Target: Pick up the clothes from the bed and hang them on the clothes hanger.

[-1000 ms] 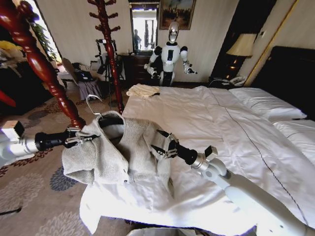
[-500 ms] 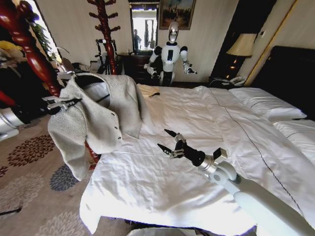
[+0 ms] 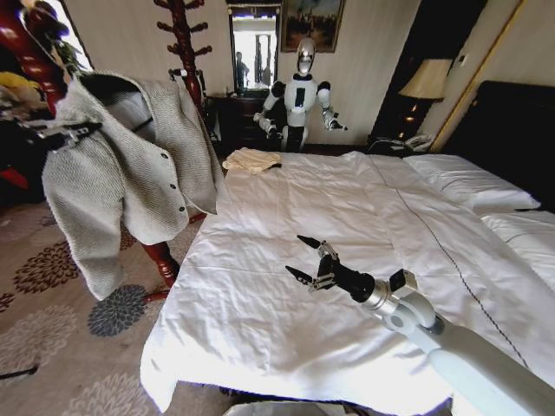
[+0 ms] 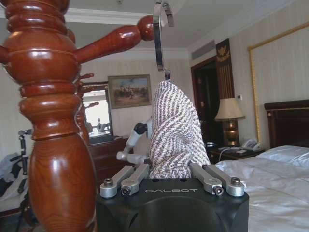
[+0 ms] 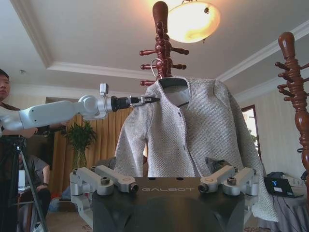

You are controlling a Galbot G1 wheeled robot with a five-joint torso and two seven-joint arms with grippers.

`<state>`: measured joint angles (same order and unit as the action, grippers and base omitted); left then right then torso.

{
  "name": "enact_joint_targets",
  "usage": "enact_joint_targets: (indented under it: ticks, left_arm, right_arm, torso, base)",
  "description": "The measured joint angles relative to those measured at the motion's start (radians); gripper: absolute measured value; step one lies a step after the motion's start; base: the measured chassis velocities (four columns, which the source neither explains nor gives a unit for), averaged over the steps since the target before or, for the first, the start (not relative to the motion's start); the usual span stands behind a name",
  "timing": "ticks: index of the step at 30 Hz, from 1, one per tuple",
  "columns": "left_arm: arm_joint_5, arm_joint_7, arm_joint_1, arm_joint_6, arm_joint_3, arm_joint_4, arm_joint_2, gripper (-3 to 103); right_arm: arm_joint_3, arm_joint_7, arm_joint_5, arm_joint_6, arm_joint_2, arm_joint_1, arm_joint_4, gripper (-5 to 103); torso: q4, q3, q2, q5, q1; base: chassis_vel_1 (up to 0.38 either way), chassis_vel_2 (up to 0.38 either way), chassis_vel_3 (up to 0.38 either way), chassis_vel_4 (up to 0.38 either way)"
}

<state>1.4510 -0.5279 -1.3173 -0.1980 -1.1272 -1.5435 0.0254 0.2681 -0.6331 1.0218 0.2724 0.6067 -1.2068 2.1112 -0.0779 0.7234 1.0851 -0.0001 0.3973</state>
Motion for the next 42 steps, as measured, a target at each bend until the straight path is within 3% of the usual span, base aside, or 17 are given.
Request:
enact_joint_targets:
  ticks: [6,18,32,42]
  left_arm:
    - [0.020,0.037,0.013,-0.013,-0.015,0.041,-0.045,20]
    - [0.038,0.131,0.010,-0.055,-0.015,0.093,-0.046,20]
    - [0.042,0.110,-0.020,-0.077,-0.030,0.139,-0.087,20]
    - [0.075,0.153,-0.061,-0.111,-0.061,0.127,-0.127,20]
  right_arm:
    - [0.005,-0.011,-0.019,0.013,0.002,-0.032,-0.010,100]
    - [0.003,-0.013,-0.034,0.023,0.019,-0.055,-0.027,100]
    - [0.031,-0.010,-0.050,0.027,0.016,-0.107,-0.016,100]
    - [0.039,-0.010,-0.056,0.028,0.021,-0.112,-0.013,100]
  torso:
    - [-0.0001,0.000,0.000,0.0002,0.000]
    - [0.0002,0.000,0.000,0.0000,0.000]
    - [0.0000,0.000,0.000,0.0001,0.000]
    - [0.0000,0.000,0.000,0.0001,0.000]
  base:
    - [0.000,0.000,0.000,0.000]
    - [0.000,0.000,0.000,0.000]
    - [0.000,0.000,0.000,0.000]
    - [0.000,0.000,0.000,0.000]
